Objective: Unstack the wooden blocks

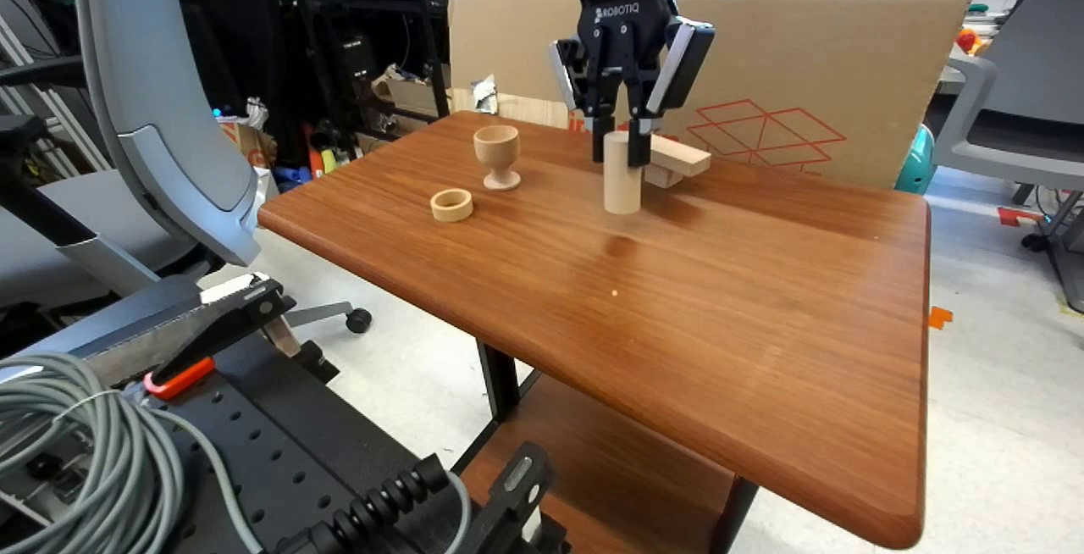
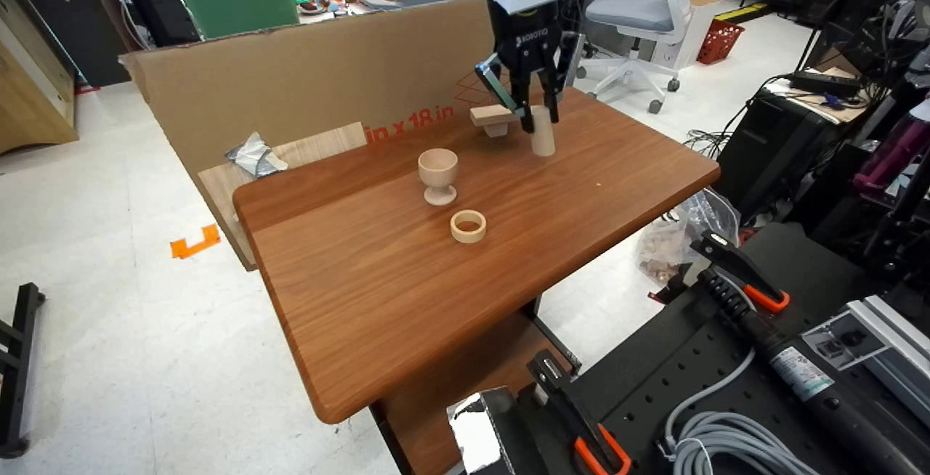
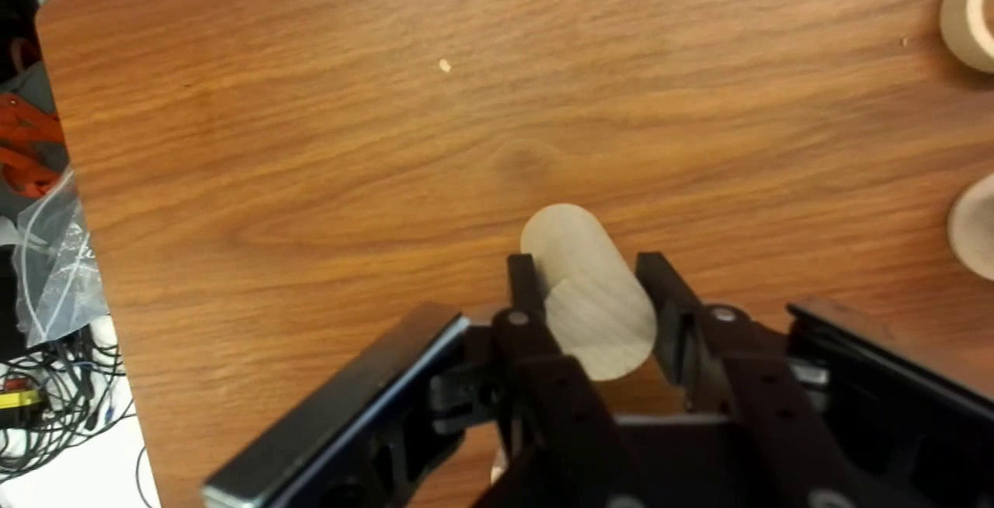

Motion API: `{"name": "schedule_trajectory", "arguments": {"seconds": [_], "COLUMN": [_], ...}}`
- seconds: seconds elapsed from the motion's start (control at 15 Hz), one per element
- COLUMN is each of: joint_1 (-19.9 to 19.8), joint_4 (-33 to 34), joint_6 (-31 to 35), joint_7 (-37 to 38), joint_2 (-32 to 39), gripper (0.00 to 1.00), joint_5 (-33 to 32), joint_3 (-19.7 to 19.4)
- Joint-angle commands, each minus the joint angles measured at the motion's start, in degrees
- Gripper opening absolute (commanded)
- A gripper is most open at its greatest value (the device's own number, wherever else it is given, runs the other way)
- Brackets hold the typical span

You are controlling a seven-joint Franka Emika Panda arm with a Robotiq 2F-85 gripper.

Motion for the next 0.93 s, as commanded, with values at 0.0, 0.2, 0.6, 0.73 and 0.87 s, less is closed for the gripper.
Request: {"name": "schedule_trajectory", "arguments": {"seconds": [0.0,0.2,0.6,0.73,0.87], "joint_1": [1.8,2.3,2.2,2.3,2.4], "joint_4": [-2.6,-3.0,-3.3,-3.5,-3.6], "joint_6": [1.8,1.6,1.4,1.5,1.5], "joint_7": [2.6,3.4,3.5,3.5,3.5], "joint_2": [-0.9,-0.6,0.2,0.4,0.5], "gripper": [0.1,0.1,0.1,0.1,0.1], "joint_5": [-2.0,-2.5,-2.7,-3.0,-3.3], "joint_3": [-0.9,-0.9,-1.0,-1.1,-1.1]}}
